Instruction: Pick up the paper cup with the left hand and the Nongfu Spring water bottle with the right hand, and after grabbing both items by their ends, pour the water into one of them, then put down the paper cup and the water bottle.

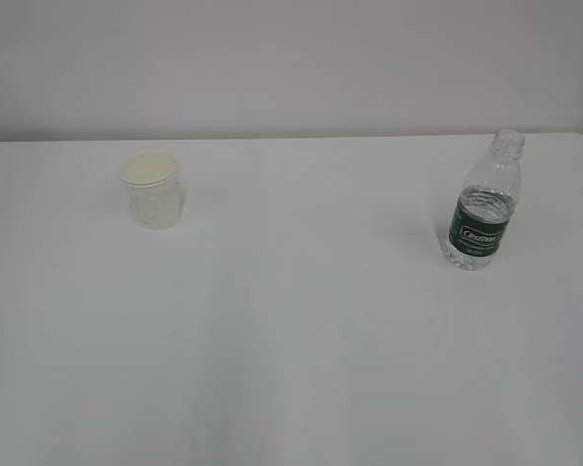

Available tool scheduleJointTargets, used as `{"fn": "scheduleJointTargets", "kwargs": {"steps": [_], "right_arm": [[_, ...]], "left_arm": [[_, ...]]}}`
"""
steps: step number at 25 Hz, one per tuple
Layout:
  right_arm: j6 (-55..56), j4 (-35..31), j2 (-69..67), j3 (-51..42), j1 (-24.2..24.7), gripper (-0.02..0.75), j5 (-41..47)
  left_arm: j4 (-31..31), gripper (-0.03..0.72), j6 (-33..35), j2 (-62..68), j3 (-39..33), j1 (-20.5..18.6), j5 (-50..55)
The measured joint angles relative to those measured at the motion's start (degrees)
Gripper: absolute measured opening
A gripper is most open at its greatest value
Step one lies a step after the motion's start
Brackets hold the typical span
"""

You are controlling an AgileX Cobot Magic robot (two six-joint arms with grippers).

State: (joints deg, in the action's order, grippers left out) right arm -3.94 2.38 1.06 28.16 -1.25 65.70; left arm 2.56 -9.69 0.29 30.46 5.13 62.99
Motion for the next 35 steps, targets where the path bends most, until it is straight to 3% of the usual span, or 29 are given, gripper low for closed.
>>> {"fn": "scheduleJointTargets", "kwargs": {"steps": [13, 24, 35], "right_arm": [[0.0, 0.0, 0.0, 0.1, 0.0, 0.514, -0.3], [0.0, 0.0, -0.5, 0.6, 0.0, 0.515, -1.4], [-0.2, -0.6, -9.7, 1.4, 0.0, 0.514, -25.1]], "left_arm": [[-3.2, 0.538, 0.0, 1.5, 0.6, 0.0, -2.1], [-3.9, 0.515, 3.9, 20.6, 4.4, 0.0, -30.4], [-3.9, 0.515, 4.2, 36.5, 4.4, 0.0, -49.0]]}}
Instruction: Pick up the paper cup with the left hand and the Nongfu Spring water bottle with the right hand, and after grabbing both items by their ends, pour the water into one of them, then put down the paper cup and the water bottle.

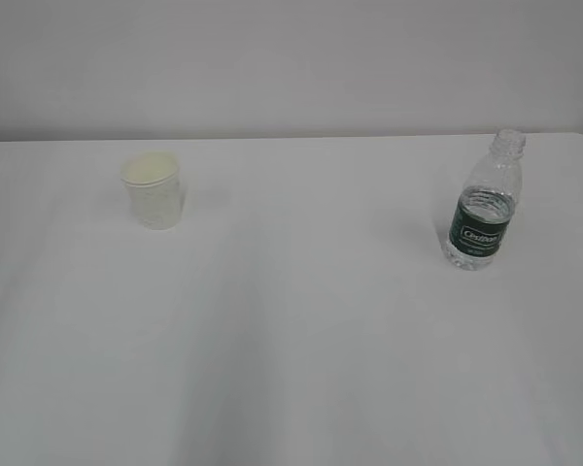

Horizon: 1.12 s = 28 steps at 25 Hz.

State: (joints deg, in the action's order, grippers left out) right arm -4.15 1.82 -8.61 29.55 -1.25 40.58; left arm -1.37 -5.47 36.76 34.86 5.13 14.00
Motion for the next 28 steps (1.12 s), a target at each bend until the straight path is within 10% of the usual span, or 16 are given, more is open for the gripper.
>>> {"fn": "scheduleJointTargets", "kwargs": {"steps": [28], "right_arm": [[0.0, -1.8, -25.8, -0.6, 0.0, 0.514, -36.2]], "left_arm": [[2.2, 0.49, 0.1, 21.2, 0.0, 1.3, -29.3]]}}
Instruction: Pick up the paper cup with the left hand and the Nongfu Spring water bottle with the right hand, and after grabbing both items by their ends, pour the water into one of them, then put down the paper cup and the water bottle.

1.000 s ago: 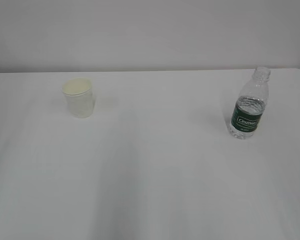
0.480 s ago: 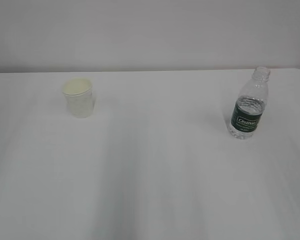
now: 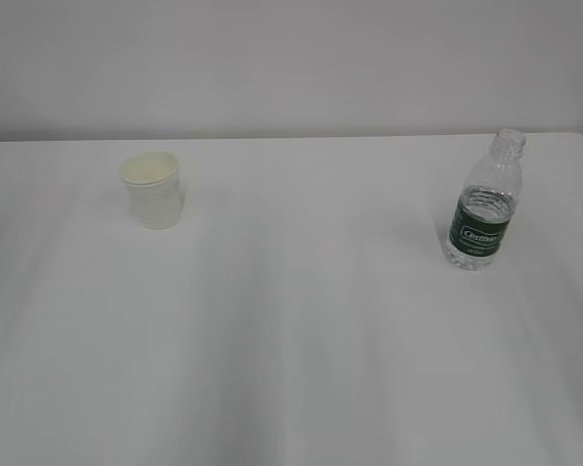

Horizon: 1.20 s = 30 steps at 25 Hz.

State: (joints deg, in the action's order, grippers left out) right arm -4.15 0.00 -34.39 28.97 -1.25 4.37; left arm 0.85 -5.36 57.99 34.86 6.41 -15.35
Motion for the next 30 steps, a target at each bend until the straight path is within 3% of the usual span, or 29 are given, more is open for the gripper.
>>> {"fn": "scheduleJointTargets", "kwargs": {"steps": [18, 30], "right_arm": [[0.2, -2.8, -2.5, -5.8, 0.0, 0.514, -2.3], [0.2, -1.2, -2.5, -10.5, 0.0, 0.514, -2.4]], "left_arm": [[0.0, 0.467, 0.1, 9.3, 0.0, 9.6, -4.4], [-1.9, 0.45, -1.8, 14.0, 0.0, 10.1, -5.2]]}}
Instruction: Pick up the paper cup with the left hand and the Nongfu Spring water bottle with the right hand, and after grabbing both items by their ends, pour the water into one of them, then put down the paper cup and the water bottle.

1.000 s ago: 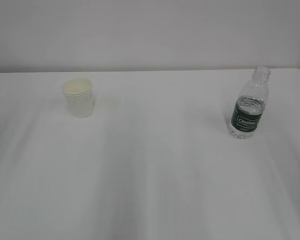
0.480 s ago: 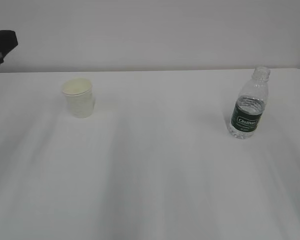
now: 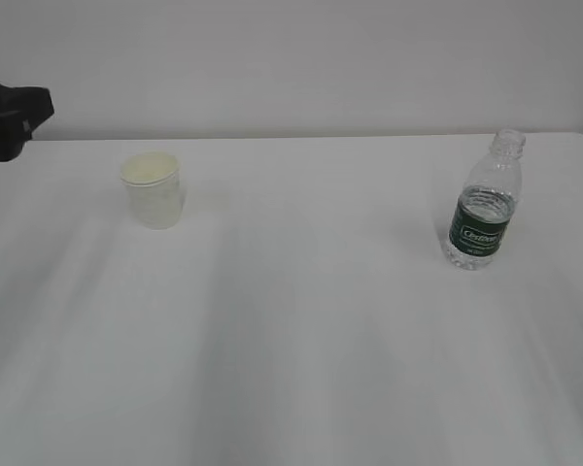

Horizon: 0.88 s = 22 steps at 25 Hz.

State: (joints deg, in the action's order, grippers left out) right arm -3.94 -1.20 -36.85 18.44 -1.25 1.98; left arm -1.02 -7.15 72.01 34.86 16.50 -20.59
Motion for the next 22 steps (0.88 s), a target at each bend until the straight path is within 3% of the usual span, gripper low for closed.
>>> {"fn": "scheduleJointTargets", "kwargs": {"steps": [5, 14, 22], "right_arm": [[0.0, 0.1, 0.0, -1.9, 0.0, 0.514, 0.0], [0.0, 0.1, 0.0, -3.8, 0.0, 0.514, -2.0], [2.8, 0.1, -1.7, -6.5, 0.0, 0.514, -8.5]], "left_arm": [[-0.3, 0.45, -0.2, 1.2, -0.8, 0.0, -2.0], [-0.8, 0.449, -0.2, 1.5, -15.1, 0.0, -23.3], [-0.8, 0.449, -0.2, 2.9, -16.7, 0.0, -26.4]]}}
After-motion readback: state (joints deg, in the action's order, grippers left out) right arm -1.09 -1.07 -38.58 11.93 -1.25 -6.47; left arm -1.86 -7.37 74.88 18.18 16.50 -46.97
